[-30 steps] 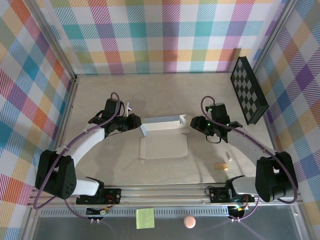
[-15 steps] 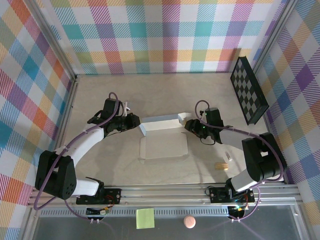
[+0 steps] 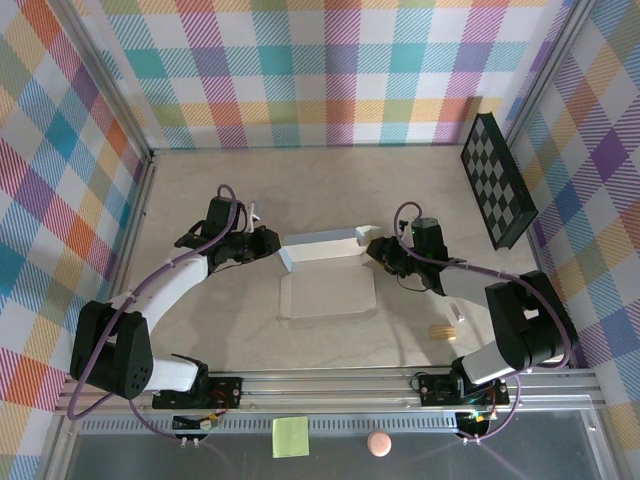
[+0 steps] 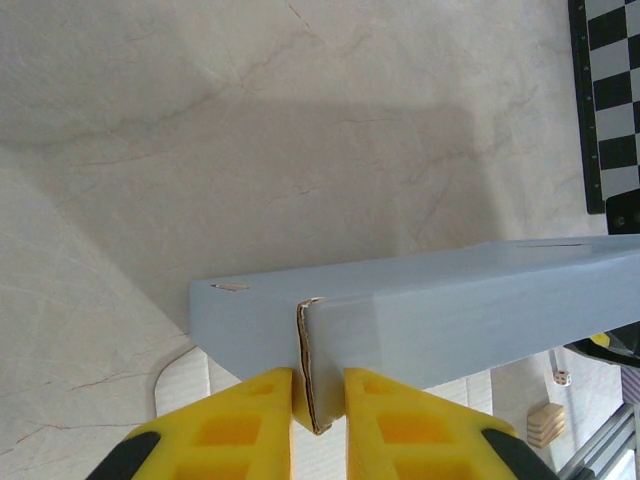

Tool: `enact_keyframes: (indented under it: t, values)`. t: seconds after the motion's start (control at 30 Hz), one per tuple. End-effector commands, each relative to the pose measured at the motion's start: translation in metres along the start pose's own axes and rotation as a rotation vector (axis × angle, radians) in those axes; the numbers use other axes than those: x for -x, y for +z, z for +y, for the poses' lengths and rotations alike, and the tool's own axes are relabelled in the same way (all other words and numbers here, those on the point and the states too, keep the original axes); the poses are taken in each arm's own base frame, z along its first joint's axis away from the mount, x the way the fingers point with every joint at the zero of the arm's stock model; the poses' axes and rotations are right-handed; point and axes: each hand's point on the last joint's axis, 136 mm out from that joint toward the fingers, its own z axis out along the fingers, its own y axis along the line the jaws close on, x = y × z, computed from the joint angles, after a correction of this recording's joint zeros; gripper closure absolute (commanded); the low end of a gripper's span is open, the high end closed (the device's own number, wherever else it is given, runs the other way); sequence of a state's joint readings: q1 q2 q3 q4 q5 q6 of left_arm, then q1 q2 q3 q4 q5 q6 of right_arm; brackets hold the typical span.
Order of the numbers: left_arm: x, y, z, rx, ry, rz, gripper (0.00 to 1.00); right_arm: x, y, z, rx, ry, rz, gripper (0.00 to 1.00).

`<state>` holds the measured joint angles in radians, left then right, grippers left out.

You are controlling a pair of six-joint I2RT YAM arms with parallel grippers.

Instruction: Fold the paper box

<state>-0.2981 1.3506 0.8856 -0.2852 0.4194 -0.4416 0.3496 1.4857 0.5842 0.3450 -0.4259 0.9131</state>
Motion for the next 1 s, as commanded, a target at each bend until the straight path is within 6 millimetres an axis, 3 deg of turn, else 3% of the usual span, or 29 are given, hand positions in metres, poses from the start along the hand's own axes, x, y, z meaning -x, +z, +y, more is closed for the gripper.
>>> enact_keyframes:
  t: [0.0, 0.33, 0.63, 0.97]
  values:
    - [-0.019, 0.004, 0.021, 0.062, -0.054, 0.062, 0.82, 0.003, 0.003, 0.022, 0.075, -0.018, -0.002, 0.64]
    - [-0.02, 0.005, 0.021, 0.061, -0.06, 0.068, 0.82, -0.008, 0.024, 0.018, 0.084, -0.01, 0.035, 0.62]
    - [-0.02, 0.004, 0.02, 0.058, -0.064, 0.071, 0.82, -0.015, 0.041, 0.007, 0.065, 0.004, 0.059, 0.67]
    - [-0.021, 0.003, 0.021, 0.062, -0.065, 0.071, 0.82, -0.03, 0.056, -0.014, 0.011, 0.032, 0.104, 0.57]
